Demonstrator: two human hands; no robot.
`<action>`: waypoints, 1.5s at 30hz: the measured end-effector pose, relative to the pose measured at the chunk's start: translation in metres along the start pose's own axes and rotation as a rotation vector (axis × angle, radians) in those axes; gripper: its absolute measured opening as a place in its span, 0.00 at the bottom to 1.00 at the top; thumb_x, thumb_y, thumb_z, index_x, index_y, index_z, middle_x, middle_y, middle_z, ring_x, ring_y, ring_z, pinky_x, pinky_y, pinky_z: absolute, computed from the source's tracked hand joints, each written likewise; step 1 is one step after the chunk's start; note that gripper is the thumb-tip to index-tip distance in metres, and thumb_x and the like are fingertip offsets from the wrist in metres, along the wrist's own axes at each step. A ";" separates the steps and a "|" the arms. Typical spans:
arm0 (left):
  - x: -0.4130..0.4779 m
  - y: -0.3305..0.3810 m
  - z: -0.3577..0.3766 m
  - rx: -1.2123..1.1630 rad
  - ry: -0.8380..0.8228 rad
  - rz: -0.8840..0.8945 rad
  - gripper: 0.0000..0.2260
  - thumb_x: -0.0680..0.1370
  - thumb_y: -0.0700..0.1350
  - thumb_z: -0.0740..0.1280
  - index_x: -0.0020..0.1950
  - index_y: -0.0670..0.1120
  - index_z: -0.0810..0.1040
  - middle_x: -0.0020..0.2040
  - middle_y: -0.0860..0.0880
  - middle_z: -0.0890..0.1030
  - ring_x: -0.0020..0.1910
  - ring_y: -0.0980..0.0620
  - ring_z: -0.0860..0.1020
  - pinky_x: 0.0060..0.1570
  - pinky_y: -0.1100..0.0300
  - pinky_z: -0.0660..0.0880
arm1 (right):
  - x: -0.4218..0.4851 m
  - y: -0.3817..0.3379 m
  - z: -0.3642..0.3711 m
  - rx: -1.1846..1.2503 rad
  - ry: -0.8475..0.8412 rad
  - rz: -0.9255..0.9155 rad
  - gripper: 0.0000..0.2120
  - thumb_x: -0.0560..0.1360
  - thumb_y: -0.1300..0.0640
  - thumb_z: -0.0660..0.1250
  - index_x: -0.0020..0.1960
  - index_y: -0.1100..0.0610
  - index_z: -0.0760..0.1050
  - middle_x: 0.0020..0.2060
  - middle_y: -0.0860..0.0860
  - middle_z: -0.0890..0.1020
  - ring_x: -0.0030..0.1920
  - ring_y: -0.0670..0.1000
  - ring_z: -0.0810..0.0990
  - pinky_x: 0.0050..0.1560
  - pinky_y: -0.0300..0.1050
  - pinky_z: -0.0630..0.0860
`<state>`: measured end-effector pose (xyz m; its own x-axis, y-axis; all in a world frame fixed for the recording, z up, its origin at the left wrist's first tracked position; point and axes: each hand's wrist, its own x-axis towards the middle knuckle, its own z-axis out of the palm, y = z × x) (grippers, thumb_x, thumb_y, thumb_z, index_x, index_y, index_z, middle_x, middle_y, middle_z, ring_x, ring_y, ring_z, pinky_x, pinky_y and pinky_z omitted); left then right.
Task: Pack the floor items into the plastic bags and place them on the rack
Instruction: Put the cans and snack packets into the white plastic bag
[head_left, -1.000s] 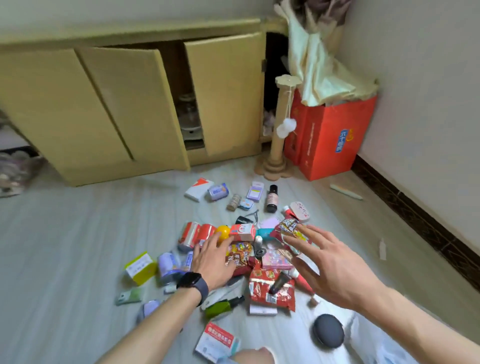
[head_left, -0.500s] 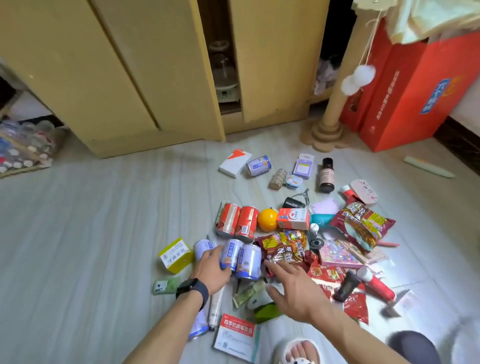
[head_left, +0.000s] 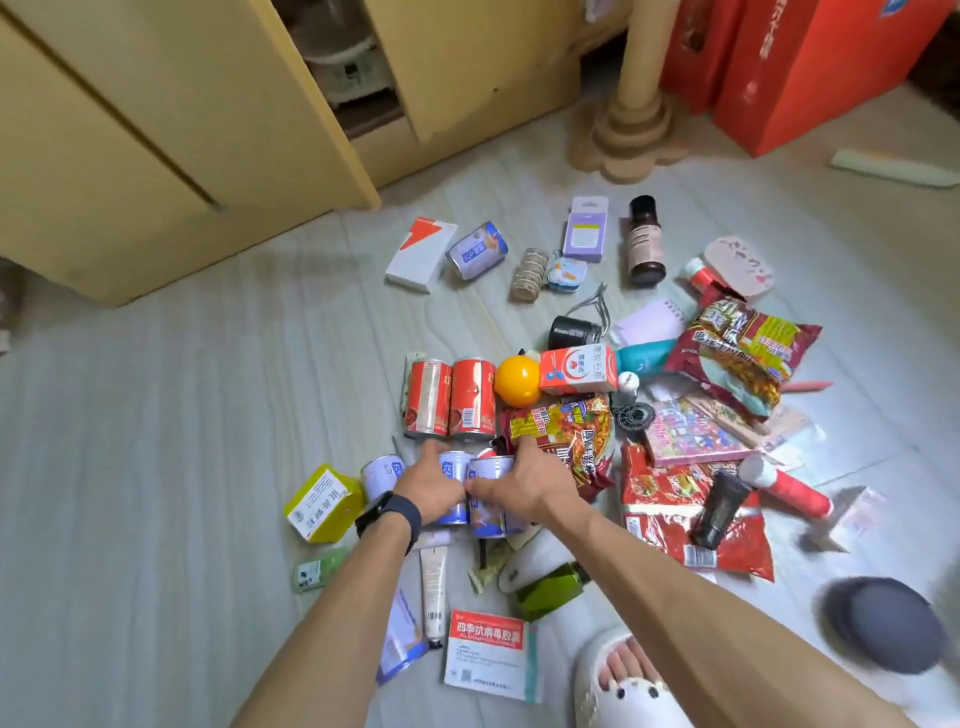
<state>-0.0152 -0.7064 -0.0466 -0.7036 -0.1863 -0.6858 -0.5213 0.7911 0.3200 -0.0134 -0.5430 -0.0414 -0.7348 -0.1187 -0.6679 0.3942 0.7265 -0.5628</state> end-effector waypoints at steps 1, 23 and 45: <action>-0.003 0.000 0.002 -0.016 0.007 0.012 0.24 0.71 0.45 0.71 0.63 0.50 0.64 0.51 0.45 0.80 0.49 0.46 0.80 0.49 0.54 0.77 | -0.004 0.001 -0.005 -0.006 0.014 -0.017 0.37 0.66 0.33 0.73 0.63 0.57 0.67 0.55 0.55 0.80 0.55 0.59 0.80 0.50 0.50 0.77; -0.239 0.169 -0.022 0.360 0.240 0.937 0.35 0.66 0.57 0.73 0.70 0.57 0.63 0.64 0.55 0.71 0.59 0.52 0.75 0.51 0.61 0.72 | -0.292 0.148 -0.213 -0.270 0.472 -0.410 0.33 0.66 0.41 0.77 0.67 0.49 0.71 0.61 0.45 0.74 0.58 0.48 0.76 0.57 0.47 0.76; -0.262 0.398 0.371 0.440 -0.262 1.086 0.26 0.73 0.50 0.70 0.67 0.49 0.63 0.60 0.43 0.68 0.52 0.36 0.76 0.51 0.45 0.76 | -0.320 0.461 -0.219 0.199 0.990 0.442 0.32 0.65 0.48 0.79 0.65 0.51 0.72 0.60 0.50 0.76 0.61 0.53 0.74 0.59 0.52 0.73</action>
<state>0.1404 -0.1266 0.0181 -0.5272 0.7852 -0.3249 0.5288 0.6025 0.5978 0.2824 -0.0221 0.0198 -0.5890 0.7846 -0.1938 0.7479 0.4383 -0.4985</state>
